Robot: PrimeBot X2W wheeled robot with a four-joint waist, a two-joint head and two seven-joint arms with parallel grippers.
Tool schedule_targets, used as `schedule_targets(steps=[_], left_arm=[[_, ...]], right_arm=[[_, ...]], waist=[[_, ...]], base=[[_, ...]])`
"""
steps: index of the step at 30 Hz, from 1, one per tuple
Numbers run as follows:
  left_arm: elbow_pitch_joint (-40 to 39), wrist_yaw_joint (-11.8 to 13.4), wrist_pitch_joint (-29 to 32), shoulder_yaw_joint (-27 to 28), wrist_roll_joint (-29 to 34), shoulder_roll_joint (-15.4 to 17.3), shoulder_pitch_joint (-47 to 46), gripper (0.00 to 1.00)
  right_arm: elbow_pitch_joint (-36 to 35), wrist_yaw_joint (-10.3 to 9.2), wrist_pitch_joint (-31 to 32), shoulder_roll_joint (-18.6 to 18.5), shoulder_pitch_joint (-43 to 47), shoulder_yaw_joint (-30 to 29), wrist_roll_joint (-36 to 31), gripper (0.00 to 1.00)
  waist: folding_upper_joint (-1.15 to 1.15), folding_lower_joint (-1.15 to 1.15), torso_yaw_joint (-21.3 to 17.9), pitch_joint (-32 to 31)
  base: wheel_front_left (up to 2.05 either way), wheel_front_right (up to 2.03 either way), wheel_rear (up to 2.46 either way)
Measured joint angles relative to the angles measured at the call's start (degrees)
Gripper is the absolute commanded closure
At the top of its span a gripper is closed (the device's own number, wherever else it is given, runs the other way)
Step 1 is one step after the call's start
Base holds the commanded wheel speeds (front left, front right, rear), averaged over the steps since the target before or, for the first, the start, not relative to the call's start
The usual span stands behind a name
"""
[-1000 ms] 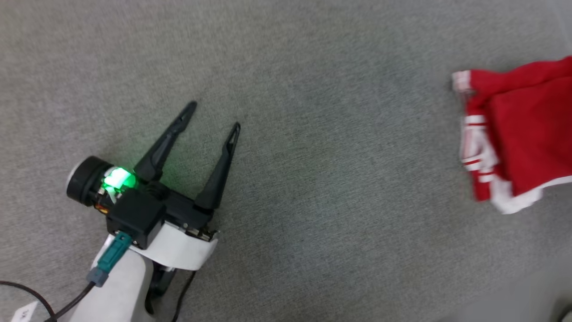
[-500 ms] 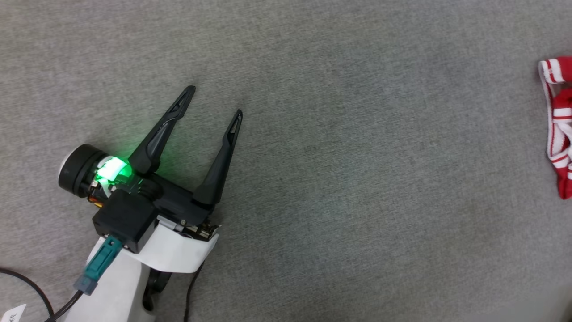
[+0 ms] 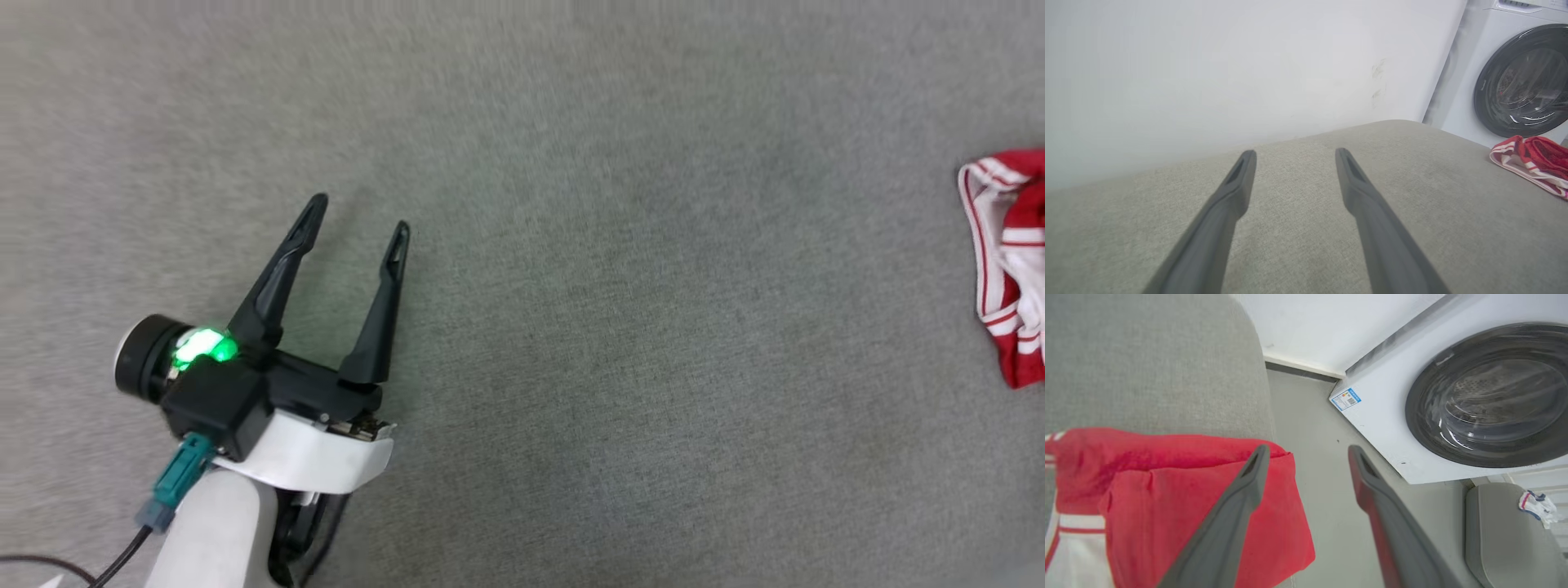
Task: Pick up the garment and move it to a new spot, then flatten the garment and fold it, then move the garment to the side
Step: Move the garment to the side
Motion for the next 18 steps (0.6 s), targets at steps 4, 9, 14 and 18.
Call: schedule_targets(steps=[4,9,14,18], left_arm=[[0.1,0.1,0.0,3.2,-0.4,-1.5,2.1,0.0],[1.2,0.8,0.0,6.9,-0.8,-3.6,6.7,0.0],[2.3,1.8,0.0,8.2,0.8,-4.7,9.4,0.0],[2.2,2.5,0.0,8.6,1.9,-6.1,12.1,0.0]], right_arm=[[-6.5,-0.02,-3.3,4.2,1.4,-5.0,3.2,0.0],[-15.5,-0.01,-7.9,11.5,5.9,-7.8,6.3,0.0],[-23.3,-0.03,-10.7,17.4,12.0,-10.4,9.3,0.0],[-28.5,-0.02,-11.8,20.5,17.6,-9.0,9.4,0.0]], waist=[[0.0,0.0,1.4,-4.6],[0.0,0.0,3.2,-10.2],[0.0,-0.01,5.7,-14.8],[0.0,-0.01,8.0,-17.7]], base=[[0.0,0.0,0.0],[0.0,0.0,0.0],[0.0,0.0,0.0],[0.0,0.0,0.0]])
